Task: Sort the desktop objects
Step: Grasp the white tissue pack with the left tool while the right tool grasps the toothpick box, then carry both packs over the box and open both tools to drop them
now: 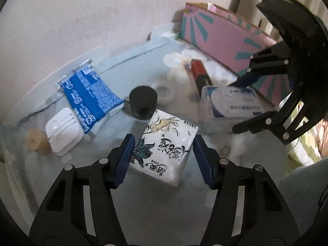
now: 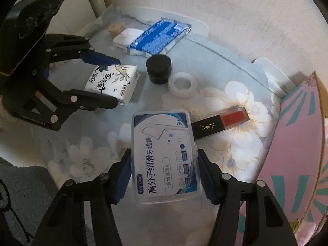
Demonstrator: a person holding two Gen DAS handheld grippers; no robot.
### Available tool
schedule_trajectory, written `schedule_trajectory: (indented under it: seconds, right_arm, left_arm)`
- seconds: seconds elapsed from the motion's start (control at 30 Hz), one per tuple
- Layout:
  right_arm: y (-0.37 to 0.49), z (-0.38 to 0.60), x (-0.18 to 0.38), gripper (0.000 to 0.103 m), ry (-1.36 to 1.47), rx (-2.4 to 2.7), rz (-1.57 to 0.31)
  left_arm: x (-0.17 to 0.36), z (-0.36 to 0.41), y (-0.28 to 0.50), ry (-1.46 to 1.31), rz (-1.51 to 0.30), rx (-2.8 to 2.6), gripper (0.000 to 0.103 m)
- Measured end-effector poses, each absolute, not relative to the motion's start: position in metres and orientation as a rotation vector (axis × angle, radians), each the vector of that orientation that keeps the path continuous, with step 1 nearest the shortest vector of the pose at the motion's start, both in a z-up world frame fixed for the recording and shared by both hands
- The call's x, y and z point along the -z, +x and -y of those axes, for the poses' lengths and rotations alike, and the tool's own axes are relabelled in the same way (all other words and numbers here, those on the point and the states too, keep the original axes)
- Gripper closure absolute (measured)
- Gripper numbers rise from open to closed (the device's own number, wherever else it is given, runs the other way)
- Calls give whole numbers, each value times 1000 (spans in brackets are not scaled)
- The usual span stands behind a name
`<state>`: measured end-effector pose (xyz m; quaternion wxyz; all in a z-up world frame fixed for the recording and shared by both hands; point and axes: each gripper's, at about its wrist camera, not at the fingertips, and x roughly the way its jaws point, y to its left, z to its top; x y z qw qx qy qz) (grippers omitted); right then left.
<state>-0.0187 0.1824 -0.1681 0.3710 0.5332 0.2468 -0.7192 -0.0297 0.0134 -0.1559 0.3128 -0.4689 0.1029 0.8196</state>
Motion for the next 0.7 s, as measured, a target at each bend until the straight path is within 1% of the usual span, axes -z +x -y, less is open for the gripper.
schedule_trajectory:
  seconds: [0.2, 0.43, 0.7]
  right_arm:
    - [-16, -187, 137, 47, 1353, 1902, -543]
    - [-29, -190, 100, 47, 1314, 2008, -447]
    - [-52, -226, 50, 47, 1312, 2147, -245]
  left_arm:
    - [116, -6, -25, -1241, -198, -2225, 48]
    - [69, -5, -38, -1212, -124, -2288, 49]
    - [28, -31, -70, -1152, -134, -2309, 50]
